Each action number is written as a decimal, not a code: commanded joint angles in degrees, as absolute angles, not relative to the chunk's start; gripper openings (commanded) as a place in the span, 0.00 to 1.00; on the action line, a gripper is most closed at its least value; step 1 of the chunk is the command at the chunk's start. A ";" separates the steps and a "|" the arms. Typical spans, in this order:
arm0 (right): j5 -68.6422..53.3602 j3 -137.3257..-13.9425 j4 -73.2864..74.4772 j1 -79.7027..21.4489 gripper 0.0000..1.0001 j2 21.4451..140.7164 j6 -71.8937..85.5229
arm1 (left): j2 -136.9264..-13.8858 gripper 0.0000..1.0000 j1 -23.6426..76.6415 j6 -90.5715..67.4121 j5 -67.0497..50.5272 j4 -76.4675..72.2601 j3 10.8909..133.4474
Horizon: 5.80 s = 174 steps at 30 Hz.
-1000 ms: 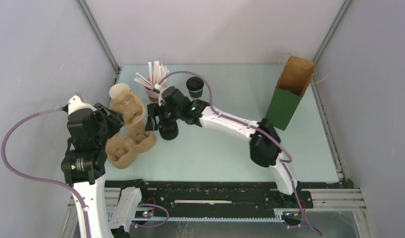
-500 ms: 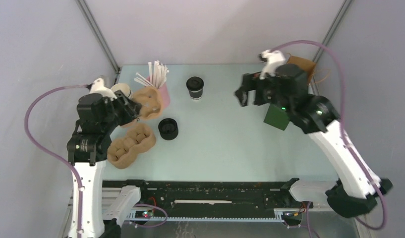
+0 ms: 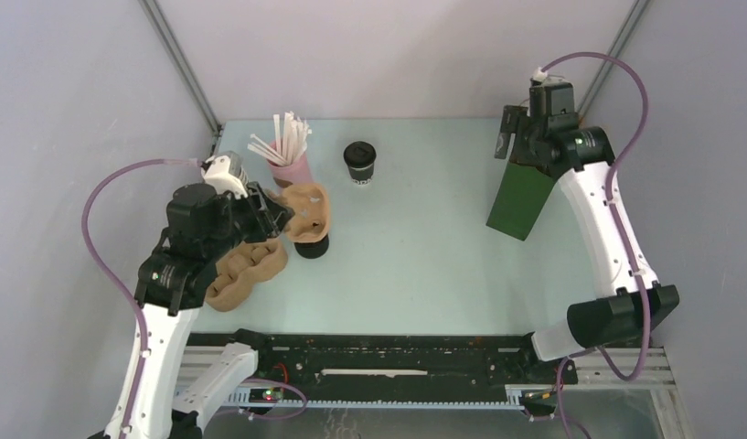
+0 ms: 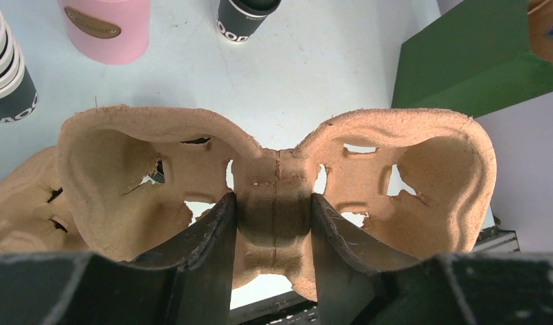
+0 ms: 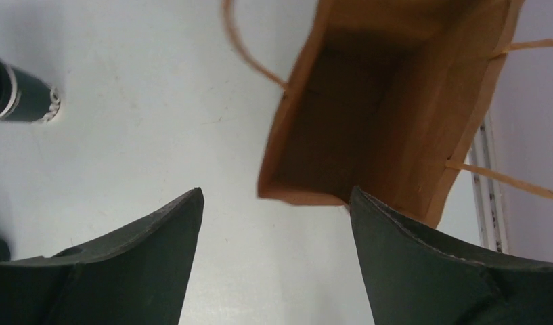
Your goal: Pack the takeout coffee
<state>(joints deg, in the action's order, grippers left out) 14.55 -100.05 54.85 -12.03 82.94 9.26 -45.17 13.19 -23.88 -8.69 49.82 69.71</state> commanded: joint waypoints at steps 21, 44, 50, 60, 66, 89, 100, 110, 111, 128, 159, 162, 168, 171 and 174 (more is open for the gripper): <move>-2.73 -100.14 50.12 17.66 0.83 81.21 20.22 | -41.85 0.22 14.57 -21.19 -13.87 48.08 68.98; 1.60 -101.86 49.06 7.73 0.00 89.82 7.44 | -41.49 0.22 14.59 -19.32 -16.48 47.86 69.37; 12.06 -99.11 48.03 -7.45 0.00 82.15 0.39 | -40.79 0.21 14.96 -16.04 -19.54 45.15 70.81; 21.62 -81.13 35.57 -35.12 0.00 71.77 -14.70 | -37.99 0.19 16.11 -14.92 -22.64 38.38 69.87; 19.40 -75.08 32.63 -45.73 0.00 72.16 -11.98 | -36.02 0.19 23.02 -14.66 -14.19 37.88 65.28; 20.04 -75.85 29.16 -52.10 0.00 73.03 -13.08 | -44.99 0.16 55.17 -3.78 17.03 29.39 62.40; 16.15 -75.76 30.00 -50.53 0.00 73.74 -10.02 | -50.21 0.19 63.24 -1.95 14.12 19.26 59.68; 11.76 -75.82 28.87 -49.56 0.00 72.87 -8.58 | -52.44 0.18 55.88 -9.17 -14.51 6.70 55.57; 11.43 -75.85 28.91 -49.31 0.00 72.86 -8.38 | -52.54 0.18 54.89 -9.41 -16.38 5.87 54.98; 8.18 -75.85 27.87 -47.01 0.00 71.78 -7.28 | -57.43 0.16 44.82 -20.73 -31.06 -10.77 46.31; -11.84 -75.77 32.48 -37.46 0.00 70.45 -6.75 | -67.29 0.15 41.16 -9.00 -27.64 7.62 58.55; -15.55 -75.79 32.84 -36.28 0.00 69.98 -6.52 | -69.83 0.14 41.13 -6.58 -19.85 13.01 59.98; -21.14 -75.85 35.22 -35.40 0.00 70.54 -8.15 | -71.42 0.15 40.34 -4.24 -17.03 16.45 62.58; -24.48 -75.89 35.21 -33.82 0.00 70.51 -8.12 | -72.78 0.14 40.29 -4.39 -13.56 18.15 65.08; -25.21 -75.85 34.45 -33.25 0.00 70.53 -6.52 | -74.05 0.14 40.77 -6.97 -9.89 16.97 64.98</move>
<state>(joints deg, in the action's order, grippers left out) -21.37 -74.19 35.38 -34.30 71.83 -7.18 -73.19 40.71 -6.42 -16.16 17.82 61.34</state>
